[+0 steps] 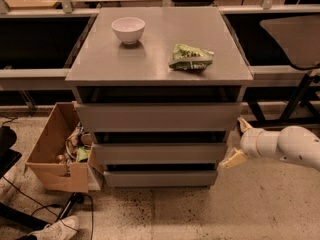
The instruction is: Close top drawer
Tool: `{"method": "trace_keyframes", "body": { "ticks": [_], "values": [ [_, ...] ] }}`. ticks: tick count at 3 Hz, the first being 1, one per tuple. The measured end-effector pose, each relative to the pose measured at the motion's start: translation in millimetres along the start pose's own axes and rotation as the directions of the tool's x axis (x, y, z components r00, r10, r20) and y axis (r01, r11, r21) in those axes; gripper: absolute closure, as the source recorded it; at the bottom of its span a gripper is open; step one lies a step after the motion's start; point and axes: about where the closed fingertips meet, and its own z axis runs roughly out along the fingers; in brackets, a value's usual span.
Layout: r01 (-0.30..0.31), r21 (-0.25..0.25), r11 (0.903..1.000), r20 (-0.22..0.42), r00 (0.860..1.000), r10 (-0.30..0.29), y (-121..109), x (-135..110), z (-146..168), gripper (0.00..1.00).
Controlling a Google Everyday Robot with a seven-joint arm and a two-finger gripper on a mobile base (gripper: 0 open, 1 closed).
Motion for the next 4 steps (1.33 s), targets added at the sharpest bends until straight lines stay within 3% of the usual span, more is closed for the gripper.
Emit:
{"method": "trace_keyframes", "body": {
  "ticks": [1,2,3,4],
  "values": [
    [0.000,0.000,1.0000,0.000,1.000,0.000,0,0,0,0.17],
    [0.020,-0.010,0.9998,-0.013,1.000,-0.020,2,-2,-3,0.40],
    [0.056,-0.098,0.9936,-0.120,0.990,-0.068,28,11,-32,0.63],
    [0.108,-0.181,0.9776,-0.294,0.943,-0.158,29,-10,-145,0.94]
  ]
}}
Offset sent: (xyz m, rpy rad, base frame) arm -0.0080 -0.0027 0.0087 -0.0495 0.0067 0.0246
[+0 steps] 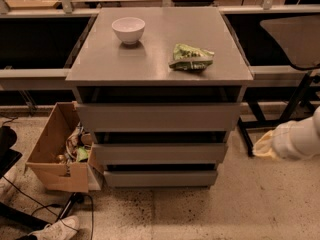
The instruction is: Close top drawer
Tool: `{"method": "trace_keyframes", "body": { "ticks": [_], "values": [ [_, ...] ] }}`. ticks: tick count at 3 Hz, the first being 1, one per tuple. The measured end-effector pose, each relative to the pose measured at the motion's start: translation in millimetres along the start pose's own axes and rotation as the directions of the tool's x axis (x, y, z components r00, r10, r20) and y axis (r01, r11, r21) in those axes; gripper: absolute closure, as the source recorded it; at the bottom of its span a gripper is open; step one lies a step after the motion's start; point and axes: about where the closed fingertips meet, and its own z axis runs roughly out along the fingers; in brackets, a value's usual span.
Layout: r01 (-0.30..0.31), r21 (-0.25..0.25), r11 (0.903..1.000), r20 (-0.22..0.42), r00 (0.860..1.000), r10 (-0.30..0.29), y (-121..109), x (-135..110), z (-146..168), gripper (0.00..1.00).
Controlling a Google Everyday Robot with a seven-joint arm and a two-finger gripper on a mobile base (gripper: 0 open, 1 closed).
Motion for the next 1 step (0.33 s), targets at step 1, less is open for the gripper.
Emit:
{"method": "trace_keyframes", "body": {
  "ticks": [1],
  "values": [
    [0.056,0.015,0.9983,-0.098,0.994,-0.055,-17.0,-18.2,-93.7,1.00]
  ]
}}
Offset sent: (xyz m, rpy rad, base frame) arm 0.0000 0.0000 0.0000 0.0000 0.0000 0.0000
